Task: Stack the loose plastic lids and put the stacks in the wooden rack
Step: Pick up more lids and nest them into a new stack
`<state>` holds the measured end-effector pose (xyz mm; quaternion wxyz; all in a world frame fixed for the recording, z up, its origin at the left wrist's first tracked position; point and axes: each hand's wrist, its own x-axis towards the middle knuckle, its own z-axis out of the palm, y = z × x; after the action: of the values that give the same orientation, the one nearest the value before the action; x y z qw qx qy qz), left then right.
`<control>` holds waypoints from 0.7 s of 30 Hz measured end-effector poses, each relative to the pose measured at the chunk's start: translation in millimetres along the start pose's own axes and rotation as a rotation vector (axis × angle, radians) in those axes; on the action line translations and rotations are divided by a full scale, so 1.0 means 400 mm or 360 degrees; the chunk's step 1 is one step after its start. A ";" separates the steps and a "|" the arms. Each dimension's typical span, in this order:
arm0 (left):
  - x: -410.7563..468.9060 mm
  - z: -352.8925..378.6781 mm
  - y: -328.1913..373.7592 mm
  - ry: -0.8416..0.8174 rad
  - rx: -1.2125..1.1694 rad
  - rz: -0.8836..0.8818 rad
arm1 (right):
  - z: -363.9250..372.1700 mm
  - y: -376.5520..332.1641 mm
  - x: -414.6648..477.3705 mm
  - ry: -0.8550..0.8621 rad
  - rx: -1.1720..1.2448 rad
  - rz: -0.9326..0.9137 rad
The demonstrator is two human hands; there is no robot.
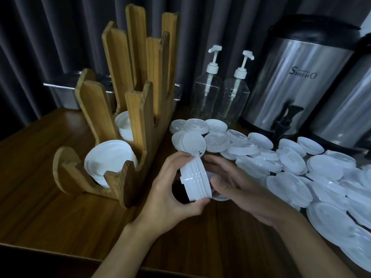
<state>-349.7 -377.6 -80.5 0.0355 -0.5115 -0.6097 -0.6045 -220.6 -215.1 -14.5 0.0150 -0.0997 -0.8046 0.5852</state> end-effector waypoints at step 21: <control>0.004 0.001 0.002 -0.0106 0.0124 -0.0194 | -0.040 0.044 0.018 0.0391 -0.0757 0.0034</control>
<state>-349.5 -376.6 -79.1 -0.0017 -0.4915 -0.6636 -0.5640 -223.0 -193.7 -26.8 0.0825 -0.1793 -0.9105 0.3634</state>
